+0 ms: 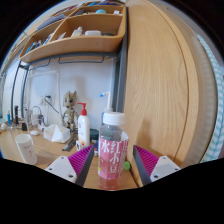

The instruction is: Pour water

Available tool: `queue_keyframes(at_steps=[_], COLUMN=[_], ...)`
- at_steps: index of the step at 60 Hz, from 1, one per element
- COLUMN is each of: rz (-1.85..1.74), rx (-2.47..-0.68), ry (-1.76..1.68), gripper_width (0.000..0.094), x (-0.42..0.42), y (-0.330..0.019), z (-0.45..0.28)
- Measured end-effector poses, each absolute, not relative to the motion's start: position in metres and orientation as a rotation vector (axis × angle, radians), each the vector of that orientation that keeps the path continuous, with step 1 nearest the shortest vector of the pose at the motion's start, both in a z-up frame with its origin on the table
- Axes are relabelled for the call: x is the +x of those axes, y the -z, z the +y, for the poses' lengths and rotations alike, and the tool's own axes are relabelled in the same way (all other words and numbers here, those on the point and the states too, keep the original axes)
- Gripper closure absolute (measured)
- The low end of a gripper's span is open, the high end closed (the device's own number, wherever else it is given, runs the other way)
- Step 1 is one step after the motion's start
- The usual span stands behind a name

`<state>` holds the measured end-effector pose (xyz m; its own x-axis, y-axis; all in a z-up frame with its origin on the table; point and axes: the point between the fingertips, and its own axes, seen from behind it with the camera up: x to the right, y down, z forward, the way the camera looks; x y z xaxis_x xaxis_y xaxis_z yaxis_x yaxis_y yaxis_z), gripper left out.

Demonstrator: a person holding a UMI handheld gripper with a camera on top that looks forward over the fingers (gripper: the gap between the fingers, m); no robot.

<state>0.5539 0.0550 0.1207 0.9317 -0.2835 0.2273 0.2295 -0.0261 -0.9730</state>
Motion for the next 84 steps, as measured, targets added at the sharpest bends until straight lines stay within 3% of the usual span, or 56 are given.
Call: queue_keyframes(at_steps=[3, 8, 23, 42, 51, 60, 84], rz=[0.039, 0.041, 0.035, -0.242, -0.568, -0.890, -1.416], rx=[-1.533, -1.531, -1.530, -1.539, -1.448, -1.303, -0.978], ry=[0.400, 0.368, 0.372, 0.763, 1.107, 1.401, 1.832], gripper_width=[0.0196, 0.0465, 0.0606, 0.0608, 0.0609, 0.0609, 0.0609], x=[0.553, 0.548, 0.549, 0.507, 0.464, 0.413, 0.355], y=[-0.122, -0.127, -0.126, -0.143, -0.162, -0.156, -0.151], z=[0.059, 0.073, 0.071, 0.066, 0.070, 0.083, 0.102])
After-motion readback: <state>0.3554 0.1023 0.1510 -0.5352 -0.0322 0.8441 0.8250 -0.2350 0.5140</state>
